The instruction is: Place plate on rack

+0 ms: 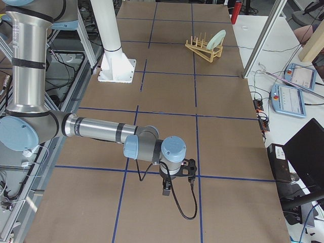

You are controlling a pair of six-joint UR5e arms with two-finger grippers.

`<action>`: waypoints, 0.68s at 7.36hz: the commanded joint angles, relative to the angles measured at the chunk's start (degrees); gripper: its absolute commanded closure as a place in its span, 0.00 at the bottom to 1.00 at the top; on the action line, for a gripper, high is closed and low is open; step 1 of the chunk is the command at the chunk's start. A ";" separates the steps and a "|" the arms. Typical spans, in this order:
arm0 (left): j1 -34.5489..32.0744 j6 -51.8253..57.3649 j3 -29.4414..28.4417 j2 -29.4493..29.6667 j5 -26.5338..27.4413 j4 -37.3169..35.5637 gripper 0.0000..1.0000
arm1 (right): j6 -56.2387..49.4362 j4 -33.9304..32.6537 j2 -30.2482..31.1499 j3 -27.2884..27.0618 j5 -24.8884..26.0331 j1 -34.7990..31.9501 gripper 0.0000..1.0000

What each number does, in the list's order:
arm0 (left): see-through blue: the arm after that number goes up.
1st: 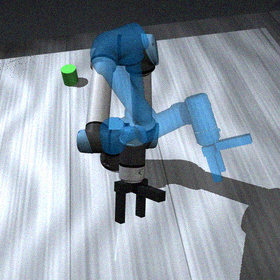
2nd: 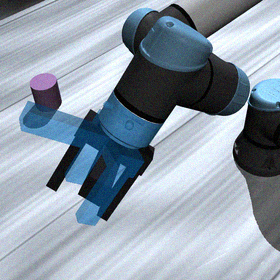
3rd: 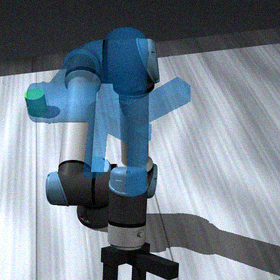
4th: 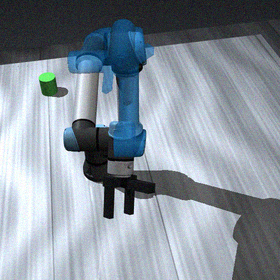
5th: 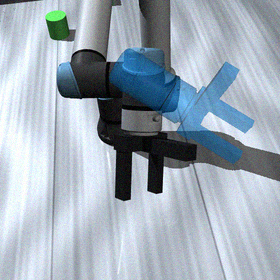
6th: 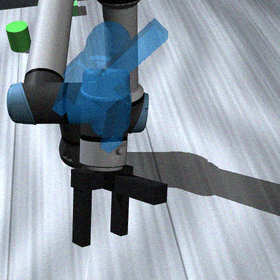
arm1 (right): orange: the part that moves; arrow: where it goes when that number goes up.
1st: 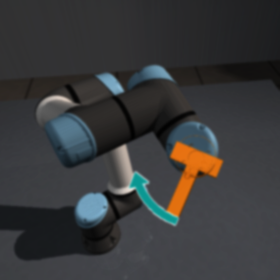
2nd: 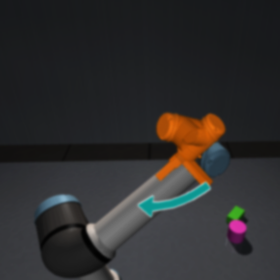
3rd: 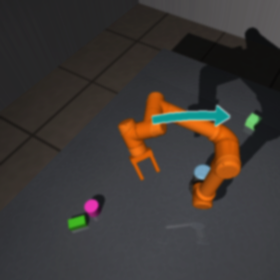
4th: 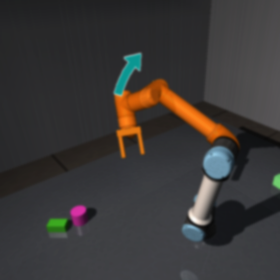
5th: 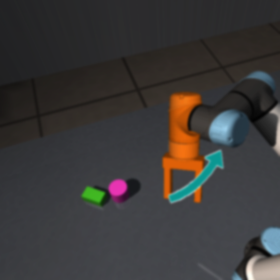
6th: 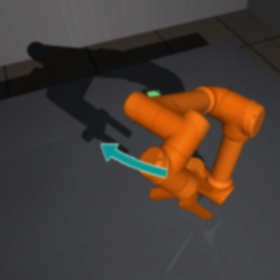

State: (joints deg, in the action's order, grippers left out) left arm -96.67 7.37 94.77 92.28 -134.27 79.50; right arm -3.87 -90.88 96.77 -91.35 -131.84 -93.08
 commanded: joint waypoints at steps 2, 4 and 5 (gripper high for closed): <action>0.08 0.01 -0.38 0.00 -0.03 0.13 0.00 | 0.00 0.00 0.00 0.03 0.00 0.00 0.00; -0.01 0.01 0.15 0.00 -0.03 0.13 0.00 | 0.00 0.00 0.00 0.03 0.00 0.00 0.00; -0.01 0.01 0.15 0.00 -0.03 0.13 0.00 | 0.00 0.00 0.00 -0.05 0.00 0.00 0.00</action>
State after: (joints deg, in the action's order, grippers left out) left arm -96.67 7.38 94.77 92.28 -134.30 79.65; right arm -3.87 -90.88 96.77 -91.36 -131.84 -93.08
